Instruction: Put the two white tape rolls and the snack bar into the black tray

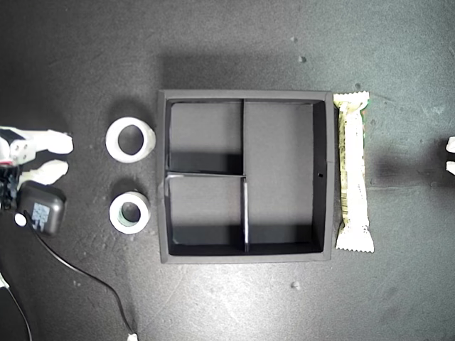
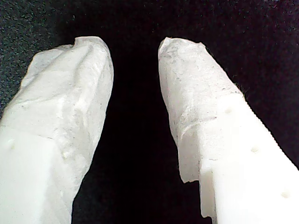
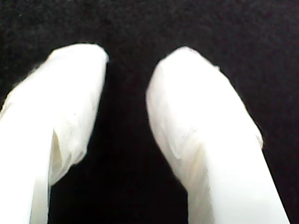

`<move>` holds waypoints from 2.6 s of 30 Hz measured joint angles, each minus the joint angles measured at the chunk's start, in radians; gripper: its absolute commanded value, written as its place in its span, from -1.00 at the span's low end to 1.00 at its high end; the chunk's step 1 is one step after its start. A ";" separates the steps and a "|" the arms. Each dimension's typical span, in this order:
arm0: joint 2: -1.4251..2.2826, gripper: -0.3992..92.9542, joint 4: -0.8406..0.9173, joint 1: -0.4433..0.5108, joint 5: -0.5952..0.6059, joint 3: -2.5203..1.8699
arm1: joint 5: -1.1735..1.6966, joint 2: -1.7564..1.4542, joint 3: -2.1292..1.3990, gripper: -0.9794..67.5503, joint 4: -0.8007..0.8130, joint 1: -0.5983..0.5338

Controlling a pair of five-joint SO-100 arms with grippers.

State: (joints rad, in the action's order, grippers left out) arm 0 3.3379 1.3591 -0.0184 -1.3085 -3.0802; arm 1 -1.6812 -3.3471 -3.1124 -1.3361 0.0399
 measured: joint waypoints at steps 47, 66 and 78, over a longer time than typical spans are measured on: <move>0.000 -0.99 -0.015 0.018 -0.383 0.000 | 0.000 0.002 0.000 -0.99 0.270 0.104; -0.002 -0.63 -0.512 0.138 0.176 0.169 | 0.181 0.006 0.058 -0.98 0.712 0.212; -0.779 -0.51 -0.618 0.092 0.275 0.528 | 0.917 0.752 0.845 -0.98 0.454 -0.067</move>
State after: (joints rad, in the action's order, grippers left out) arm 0 2.5587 0.7409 0.0736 -1.0339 -2.5525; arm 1 -0.7639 -2.5955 -2.2672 -0.8820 -0.0276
